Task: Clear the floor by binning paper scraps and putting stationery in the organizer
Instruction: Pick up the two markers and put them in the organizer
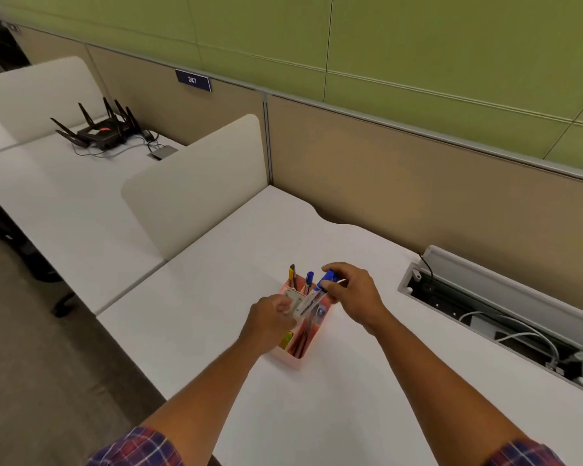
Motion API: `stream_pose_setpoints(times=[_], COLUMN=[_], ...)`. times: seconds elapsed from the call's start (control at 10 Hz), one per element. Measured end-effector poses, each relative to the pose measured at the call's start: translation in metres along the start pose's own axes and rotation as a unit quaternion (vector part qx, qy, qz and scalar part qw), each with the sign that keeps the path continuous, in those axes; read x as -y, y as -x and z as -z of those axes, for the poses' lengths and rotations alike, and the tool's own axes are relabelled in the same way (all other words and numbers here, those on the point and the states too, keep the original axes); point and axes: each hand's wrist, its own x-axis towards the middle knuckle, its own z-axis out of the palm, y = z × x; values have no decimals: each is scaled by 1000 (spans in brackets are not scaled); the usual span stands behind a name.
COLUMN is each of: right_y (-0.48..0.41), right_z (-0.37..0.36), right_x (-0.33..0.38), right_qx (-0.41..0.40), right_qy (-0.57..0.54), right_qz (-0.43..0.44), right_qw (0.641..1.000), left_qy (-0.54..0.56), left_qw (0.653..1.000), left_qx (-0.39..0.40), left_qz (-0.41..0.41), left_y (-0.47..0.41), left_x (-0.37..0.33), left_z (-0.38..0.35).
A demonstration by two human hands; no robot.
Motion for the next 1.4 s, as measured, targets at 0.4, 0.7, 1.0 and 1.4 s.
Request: stream_pose_setpoints(times=[0.4,0.7,1.0,1.4], right_y=[-66,-66,-67,10], right_z=[-31,-51,-56,-29], right_x=[-49,-66,-50,-52], right_qx=[-116,-92,-4,-2], right_qy=[5,90,154,319], right_qz=[-40,-42,-44,4], right_qw=[992,991,987,948], left_qy=[-24,-75,-119,-225], left_qw=[995,992,989,968], left_qx=[-88,-97,-92,-88], left_qz=[35,36,17,-66], left_y=[-9,-2,8,42], left_x=[67,82,71,35], left_z=[12,12,11,8])
